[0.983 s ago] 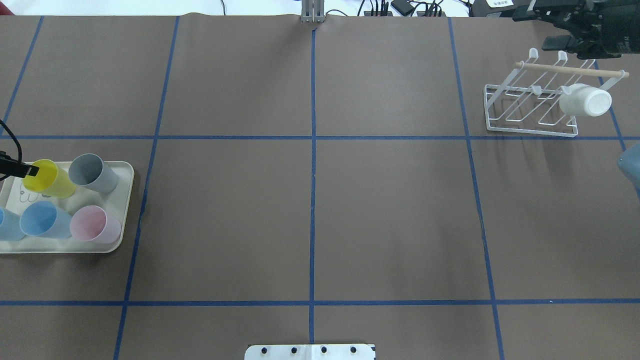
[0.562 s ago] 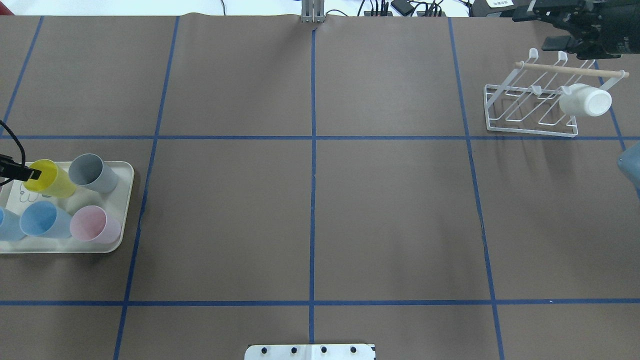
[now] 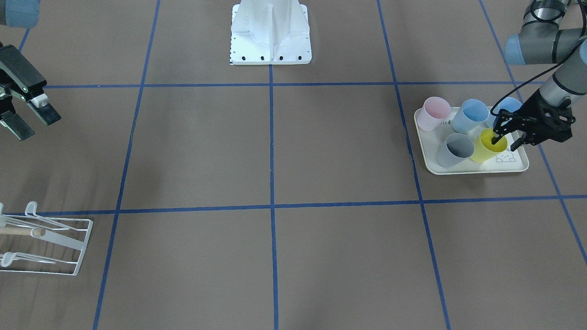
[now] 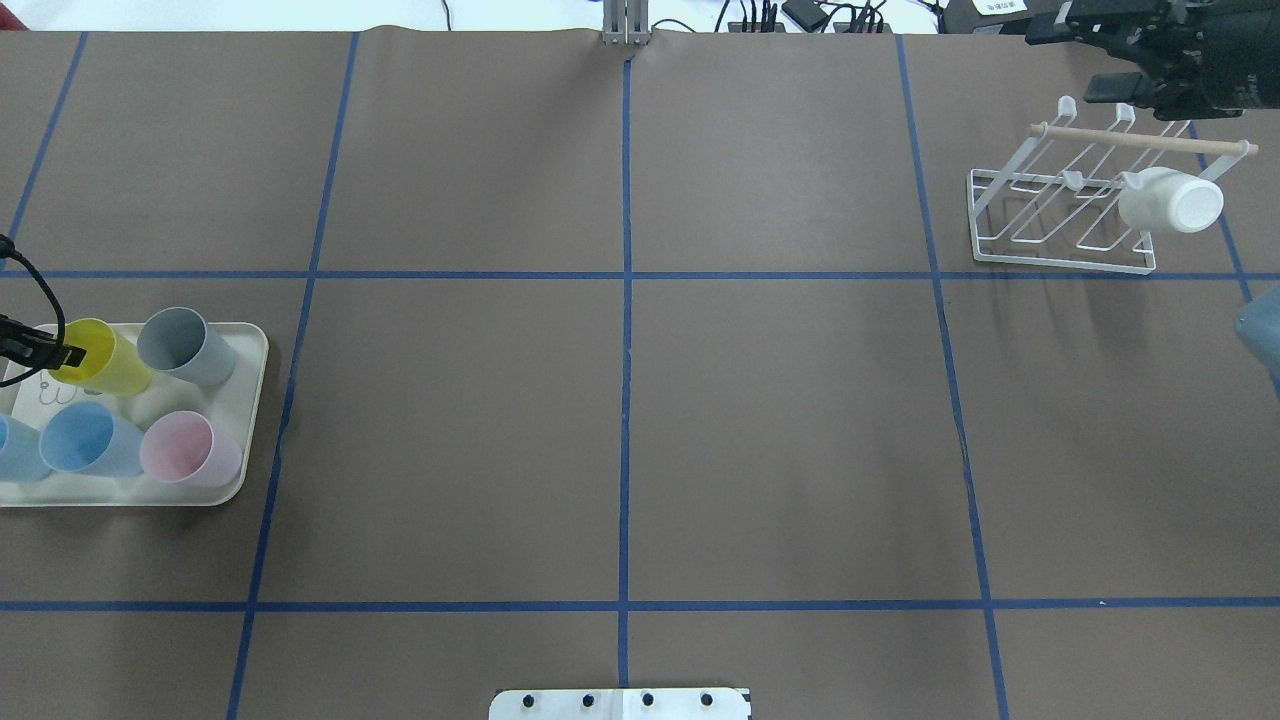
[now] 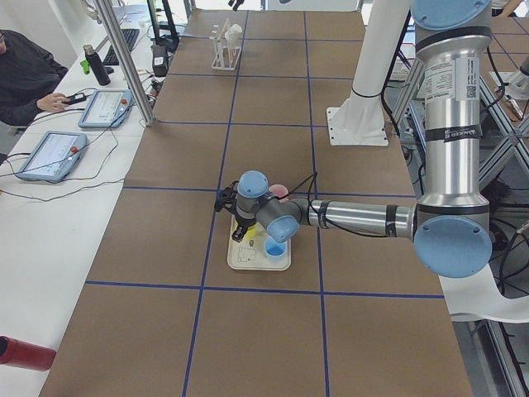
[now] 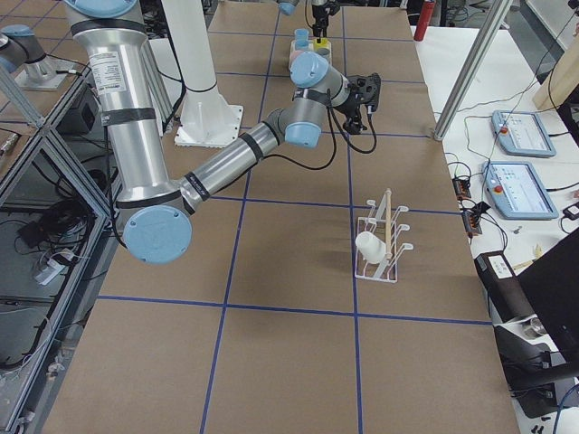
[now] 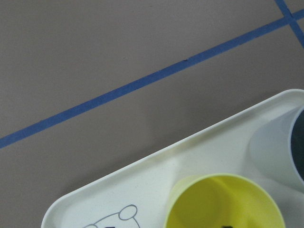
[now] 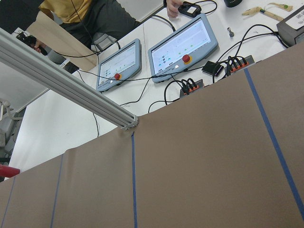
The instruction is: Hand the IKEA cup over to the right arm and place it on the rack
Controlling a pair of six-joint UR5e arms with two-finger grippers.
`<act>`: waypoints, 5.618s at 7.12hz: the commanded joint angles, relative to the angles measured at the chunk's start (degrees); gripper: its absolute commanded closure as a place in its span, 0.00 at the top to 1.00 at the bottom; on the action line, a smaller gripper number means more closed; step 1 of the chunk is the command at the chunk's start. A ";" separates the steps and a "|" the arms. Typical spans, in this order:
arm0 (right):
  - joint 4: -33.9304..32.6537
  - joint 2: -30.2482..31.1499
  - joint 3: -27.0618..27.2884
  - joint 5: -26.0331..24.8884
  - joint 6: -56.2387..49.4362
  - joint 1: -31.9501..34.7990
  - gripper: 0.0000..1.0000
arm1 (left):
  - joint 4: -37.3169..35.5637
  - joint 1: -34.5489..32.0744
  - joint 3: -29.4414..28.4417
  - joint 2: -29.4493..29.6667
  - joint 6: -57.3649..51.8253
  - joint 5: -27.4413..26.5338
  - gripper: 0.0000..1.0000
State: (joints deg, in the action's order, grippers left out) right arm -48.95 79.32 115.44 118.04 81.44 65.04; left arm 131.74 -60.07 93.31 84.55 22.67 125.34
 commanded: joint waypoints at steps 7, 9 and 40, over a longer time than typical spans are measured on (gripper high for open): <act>0.00 0.13 0.75 0.00 0.03 0.00 1.00 | -11.85 -14.35 13.74 -3.37 1.22 -0.44 0.00; 0.00 0.31 0.75 0.09 0.03 0.00 1.00 | -11.25 -15.52 13.91 2.87 14.08 -0.36 0.00; 28.30 -18.06 -13.58 -34.80 34.05 -29.62 1.00 | 54.15 30.45 -6.48 38.67 117.69 -50.89 0.00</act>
State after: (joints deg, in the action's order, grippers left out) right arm -20.65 61.55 101.94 83.33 115.49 35.42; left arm 185.91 -29.85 86.87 123.12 140.36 74.45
